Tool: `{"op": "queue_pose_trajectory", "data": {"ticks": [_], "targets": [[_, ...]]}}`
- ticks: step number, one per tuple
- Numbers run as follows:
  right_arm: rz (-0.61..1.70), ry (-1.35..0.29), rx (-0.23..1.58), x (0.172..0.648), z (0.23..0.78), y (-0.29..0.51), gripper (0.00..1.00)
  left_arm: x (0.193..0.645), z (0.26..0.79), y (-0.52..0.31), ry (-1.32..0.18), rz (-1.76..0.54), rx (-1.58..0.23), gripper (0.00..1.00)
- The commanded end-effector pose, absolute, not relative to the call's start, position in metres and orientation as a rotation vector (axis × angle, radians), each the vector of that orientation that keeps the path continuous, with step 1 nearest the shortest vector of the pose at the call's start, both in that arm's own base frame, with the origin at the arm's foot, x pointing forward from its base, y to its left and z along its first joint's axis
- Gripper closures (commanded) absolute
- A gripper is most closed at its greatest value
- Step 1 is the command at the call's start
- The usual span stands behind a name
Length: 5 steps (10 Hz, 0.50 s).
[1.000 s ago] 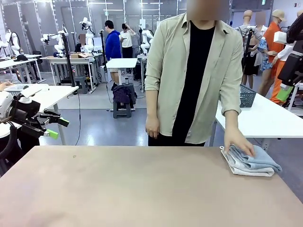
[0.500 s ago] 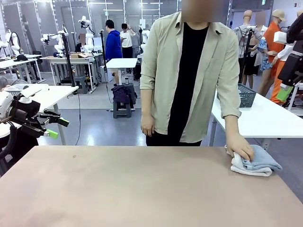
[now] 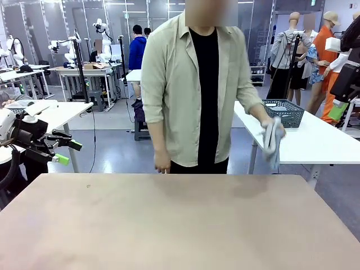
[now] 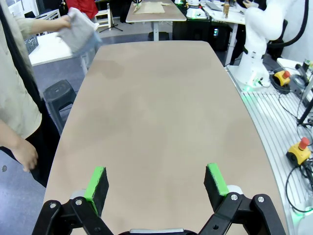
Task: Fold the towels and place them in the basket.
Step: Stack the folded Towel with hook on the right side of the table.
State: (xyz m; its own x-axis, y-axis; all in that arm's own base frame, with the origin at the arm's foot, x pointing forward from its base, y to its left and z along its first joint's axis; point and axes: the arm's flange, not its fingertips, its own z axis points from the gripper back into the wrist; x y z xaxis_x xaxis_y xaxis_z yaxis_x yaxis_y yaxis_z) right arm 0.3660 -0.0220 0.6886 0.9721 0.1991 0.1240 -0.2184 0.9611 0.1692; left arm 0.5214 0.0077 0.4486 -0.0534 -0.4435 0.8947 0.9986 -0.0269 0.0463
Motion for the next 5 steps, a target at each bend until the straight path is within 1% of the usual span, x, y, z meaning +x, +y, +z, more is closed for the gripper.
{"op": "queue_pose_trajectory", "data": {"ticks": [1, 5], "targets": [[0.204, -0.093, 0.182, 0.3669, 0.6904, -0.0220, 0.15, 0.5178, 0.4489, 0.0076, -0.896, -1.448, -0.839, 0.00], [0.204, -0.093, 0.182, 0.3669, 0.6904, -0.0220, 0.15, 0.5178, 0.4489, 0.0076, -0.896, -1.448, -0.839, 0.00]]}}
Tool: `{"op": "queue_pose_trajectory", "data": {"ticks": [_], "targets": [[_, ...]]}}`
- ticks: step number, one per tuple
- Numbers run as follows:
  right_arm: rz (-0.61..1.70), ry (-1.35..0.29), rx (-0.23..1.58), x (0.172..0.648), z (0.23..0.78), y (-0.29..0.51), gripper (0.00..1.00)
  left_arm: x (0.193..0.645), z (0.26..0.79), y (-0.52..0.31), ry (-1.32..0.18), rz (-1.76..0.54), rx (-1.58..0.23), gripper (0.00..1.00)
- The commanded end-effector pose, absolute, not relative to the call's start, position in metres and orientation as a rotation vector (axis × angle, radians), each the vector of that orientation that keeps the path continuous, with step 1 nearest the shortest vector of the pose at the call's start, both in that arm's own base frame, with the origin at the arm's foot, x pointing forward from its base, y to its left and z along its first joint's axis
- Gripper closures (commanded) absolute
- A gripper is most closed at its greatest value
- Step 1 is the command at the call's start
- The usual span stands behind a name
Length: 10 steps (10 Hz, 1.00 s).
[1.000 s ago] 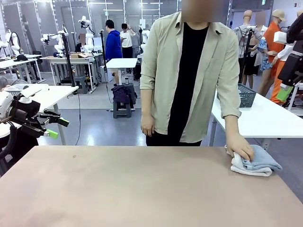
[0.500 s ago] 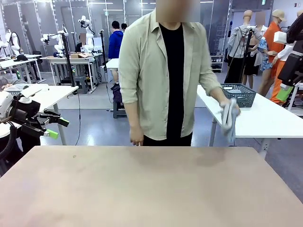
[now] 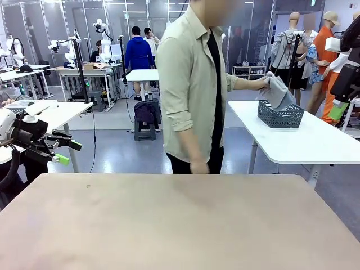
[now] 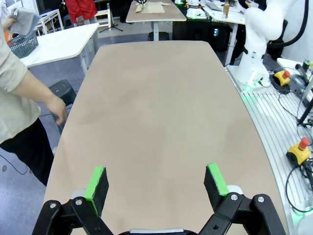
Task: Fold the towels and place them in the basket.
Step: Stack the folded Towel with hook on the right side of the table.
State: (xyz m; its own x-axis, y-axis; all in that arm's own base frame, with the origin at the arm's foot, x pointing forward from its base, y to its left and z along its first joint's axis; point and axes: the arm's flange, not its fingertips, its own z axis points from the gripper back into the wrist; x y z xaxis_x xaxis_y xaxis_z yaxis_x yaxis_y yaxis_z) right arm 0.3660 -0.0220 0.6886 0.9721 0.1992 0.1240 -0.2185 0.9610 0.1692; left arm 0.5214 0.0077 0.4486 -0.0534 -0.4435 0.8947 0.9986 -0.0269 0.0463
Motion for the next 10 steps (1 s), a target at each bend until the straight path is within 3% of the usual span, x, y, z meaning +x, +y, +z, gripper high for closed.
{"op": "queue_pose_trajectory", "data": {"ticks": [1, 10], "targets": [[0.204, -0.093, 0.182, 0.3669, 0.6904, -0.0220, 0.15, 0.5178, 0.4489, 0.0076, -0.896, -1.448, -0.839, 0.00], [0.204, -0.093, 0.182, 0.3669, 0.6904, -0.0220, 0.15, 0.5178, 0.4489, 0.0076, -0.896, -1.448, -0.839, 0.00]]}}
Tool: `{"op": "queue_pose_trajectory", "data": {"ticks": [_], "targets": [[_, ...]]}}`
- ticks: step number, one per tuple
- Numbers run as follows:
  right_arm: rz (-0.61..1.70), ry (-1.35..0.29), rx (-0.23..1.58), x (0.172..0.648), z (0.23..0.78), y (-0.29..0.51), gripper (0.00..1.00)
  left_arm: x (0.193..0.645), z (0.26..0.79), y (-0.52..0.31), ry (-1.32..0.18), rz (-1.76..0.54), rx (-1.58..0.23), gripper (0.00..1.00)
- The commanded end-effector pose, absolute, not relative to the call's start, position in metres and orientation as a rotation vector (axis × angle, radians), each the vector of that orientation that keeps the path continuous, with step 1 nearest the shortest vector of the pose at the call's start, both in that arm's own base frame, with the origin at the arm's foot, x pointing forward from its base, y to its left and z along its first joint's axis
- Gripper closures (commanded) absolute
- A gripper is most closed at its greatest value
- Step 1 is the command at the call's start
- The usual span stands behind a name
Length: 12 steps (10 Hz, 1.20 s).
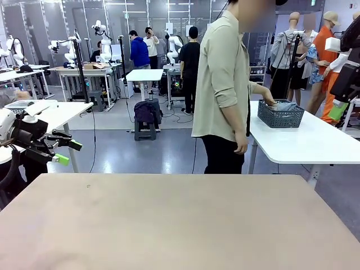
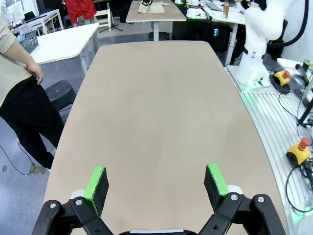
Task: Fold the towels and place them in the basket.
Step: Stack the folded Towel with hook on the right side of the table.
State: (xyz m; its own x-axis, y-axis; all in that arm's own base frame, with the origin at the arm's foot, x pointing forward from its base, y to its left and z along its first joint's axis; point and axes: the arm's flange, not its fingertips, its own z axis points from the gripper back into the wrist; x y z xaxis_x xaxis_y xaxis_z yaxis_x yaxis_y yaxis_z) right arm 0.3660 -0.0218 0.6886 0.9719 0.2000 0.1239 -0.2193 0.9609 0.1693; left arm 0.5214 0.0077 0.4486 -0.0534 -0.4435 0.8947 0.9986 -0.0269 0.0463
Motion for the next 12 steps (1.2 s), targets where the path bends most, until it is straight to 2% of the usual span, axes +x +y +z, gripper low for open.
{"op": "queue_pose_trajectory", "data": {"ticks": [1, 12], "targets": [[0.204, -0.093, 0.182, 0.3669, 0.6904, -0.0220, 0.15, 0.5178, 0.4489, 0.0076, -0.896, -1.448, -0.839, 0.00], [0.204, -0.093, 0.182, 0.3669, 0.6904, -0.0220, 0.15, 0.5178, 0.4489, 0.0076, -0.896, -1.448, -0.839, 0.00]]}}
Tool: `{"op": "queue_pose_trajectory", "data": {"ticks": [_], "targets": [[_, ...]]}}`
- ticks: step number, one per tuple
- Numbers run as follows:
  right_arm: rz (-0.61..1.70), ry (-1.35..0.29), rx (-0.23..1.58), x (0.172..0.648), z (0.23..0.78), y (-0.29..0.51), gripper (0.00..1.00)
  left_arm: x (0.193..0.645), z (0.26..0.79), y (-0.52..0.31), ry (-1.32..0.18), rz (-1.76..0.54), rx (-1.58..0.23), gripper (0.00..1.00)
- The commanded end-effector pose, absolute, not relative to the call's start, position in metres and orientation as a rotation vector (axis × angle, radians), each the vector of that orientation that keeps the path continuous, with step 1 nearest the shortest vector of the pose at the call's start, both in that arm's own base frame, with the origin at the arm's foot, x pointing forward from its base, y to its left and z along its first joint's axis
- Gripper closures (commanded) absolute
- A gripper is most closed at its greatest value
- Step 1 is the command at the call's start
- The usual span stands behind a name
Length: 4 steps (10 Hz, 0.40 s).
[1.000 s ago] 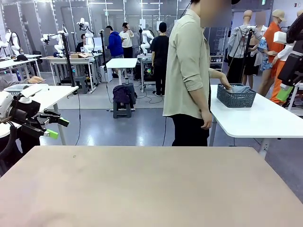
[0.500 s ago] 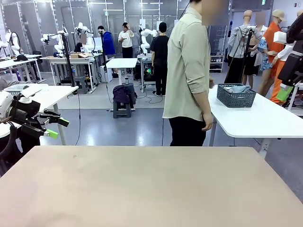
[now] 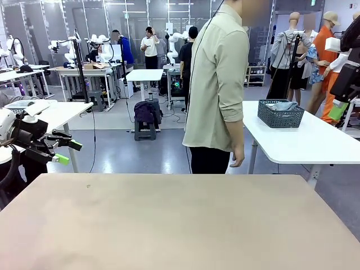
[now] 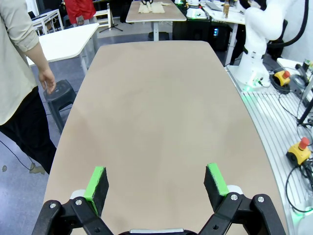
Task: Fold the towels and place them in the basket.
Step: Stack the folded Towel with hook on the right side of the table.
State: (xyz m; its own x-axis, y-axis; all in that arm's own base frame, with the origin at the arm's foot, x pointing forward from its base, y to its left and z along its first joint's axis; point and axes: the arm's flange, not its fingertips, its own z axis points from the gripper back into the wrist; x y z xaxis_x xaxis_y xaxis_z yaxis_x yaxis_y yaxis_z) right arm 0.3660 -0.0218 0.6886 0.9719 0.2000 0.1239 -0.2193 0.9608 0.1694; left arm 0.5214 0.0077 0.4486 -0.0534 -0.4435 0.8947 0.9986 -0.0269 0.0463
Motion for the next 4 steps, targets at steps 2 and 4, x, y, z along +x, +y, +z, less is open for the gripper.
{"op": "queue_pose_trajectory", "data": {"ticks": [2, 4], "targets": [[0.204, -0.093, 0.182, 0.3669, 0.6904, -0.0220, 0.15, 0.5178, 0.4489, 0.0076, -0.896, -1.448, -0.839, 0.00], [0.204, -0.093, 0.182, 0.3669, 0.6904, -0.0220, 0.15, 0.5178, 0.4489, 0.0076, -0.896, -1.448, -0.839, 0.00]]}}
